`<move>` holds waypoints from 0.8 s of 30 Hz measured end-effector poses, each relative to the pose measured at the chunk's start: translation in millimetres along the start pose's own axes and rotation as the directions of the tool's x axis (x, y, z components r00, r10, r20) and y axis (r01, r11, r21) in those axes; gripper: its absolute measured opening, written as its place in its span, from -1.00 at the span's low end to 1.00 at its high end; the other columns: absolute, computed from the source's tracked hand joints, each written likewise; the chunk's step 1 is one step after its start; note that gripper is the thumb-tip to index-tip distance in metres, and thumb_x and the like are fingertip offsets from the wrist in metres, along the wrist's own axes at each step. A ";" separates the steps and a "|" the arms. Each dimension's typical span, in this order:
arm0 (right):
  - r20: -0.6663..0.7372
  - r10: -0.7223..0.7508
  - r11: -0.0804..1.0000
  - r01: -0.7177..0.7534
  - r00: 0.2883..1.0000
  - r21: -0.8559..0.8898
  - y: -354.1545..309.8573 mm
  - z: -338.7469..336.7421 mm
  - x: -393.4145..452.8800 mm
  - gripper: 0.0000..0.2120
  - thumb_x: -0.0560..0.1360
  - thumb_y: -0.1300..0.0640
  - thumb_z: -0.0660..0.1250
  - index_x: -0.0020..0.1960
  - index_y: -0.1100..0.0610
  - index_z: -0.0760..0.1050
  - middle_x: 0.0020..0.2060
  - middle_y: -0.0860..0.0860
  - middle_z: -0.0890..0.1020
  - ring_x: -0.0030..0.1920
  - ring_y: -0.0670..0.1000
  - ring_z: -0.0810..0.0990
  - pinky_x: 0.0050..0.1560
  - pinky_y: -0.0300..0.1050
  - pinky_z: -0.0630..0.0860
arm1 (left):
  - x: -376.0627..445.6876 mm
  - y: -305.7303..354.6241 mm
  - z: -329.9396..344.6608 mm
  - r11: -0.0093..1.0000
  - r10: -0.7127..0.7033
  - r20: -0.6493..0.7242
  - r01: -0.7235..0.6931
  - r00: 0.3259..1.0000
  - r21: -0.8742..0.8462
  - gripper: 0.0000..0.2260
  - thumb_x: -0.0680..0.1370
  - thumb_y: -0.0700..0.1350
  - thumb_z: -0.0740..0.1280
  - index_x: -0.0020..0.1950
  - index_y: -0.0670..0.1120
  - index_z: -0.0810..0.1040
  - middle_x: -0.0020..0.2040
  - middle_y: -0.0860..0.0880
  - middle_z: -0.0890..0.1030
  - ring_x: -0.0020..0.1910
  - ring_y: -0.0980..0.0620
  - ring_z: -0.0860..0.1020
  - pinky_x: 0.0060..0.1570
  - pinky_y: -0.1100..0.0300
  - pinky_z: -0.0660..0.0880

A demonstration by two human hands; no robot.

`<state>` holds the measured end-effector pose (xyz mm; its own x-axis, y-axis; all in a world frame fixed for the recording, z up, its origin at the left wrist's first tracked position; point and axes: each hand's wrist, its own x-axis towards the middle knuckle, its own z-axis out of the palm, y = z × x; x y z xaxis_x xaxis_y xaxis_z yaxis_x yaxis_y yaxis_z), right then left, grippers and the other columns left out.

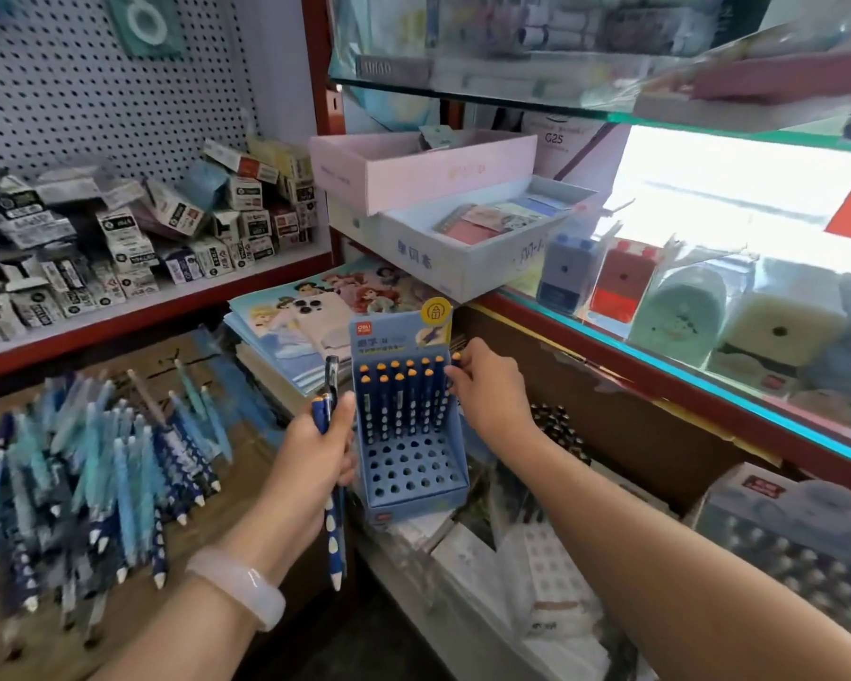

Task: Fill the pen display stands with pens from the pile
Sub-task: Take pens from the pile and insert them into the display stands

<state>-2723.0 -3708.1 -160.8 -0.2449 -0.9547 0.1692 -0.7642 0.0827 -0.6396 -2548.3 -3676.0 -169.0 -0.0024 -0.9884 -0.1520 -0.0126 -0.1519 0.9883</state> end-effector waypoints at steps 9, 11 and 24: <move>0.088 0.034 0.995 -0.026 0.996 -0.095 2.6 15.4 3.6 -0.88 0.59 0.12 0.21 -0.08 0.13 0.32 -0.06 0.15 0.59 -0.08 0.15 0.56 -0.16 -0.01 0.48 | 2.7 -3.5 7.4 0.996 -0.081 -0.017 0.080 0.997 -0.044 -0.76 0.64 -0.13 0.09 -0.22 -0.14 0.26 -0.36 -0.05 0.27 -0.46 0.07 0.25 -0.53 0.29 0.25; 0.091 0.031 0.991 -0.019 0.995 -0.131 0.9 19.8 4.2 -0.90 0.59 0.13 0.20 -0.06 0.13 0.33 -0.06 0.14 0.59 -0.09 0.14 0.56 -0.23 -0.04 0.43 | 3.7 -5.8 6.7 0.995 -0.080 -0.002 0.080 0.997 -0.059 -0.77 0.65 -0.15 0.08 -0.21 -0.14 0.26 -0.35 -0.05 0.27 -0.46 0.07 0.25 -0.57 0.32 0.25; 0.110 -0.152 0.925 0.181 0.982 -0.333 -16.6 19.6 0.3 -0.76 0.60 0.07 0.19 -0.13 0.19 0.49 -0.27 0.00 0.49 -0.18 0.04 0.49 -0.33 -0.15 0.33 | -8.2 -6.1 -2.0 0.998 0.000 0.077 0.005 0.997 -0.059 -0.79 0.63 -0.11 0.10 -0.11 -0.16 0.45 -0.37 -0.03 0.39 -0.47 0.09 0.34 -0.52 0.30 0.33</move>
<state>-2698.8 -3715.3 -164.9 -0.0586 -0.9818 0.1807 -0.9502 -0.0006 -0.3115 -2546.1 -3667.0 -173.8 -0.0795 -0.9851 -0.1525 0.0467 -0.1565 0.9866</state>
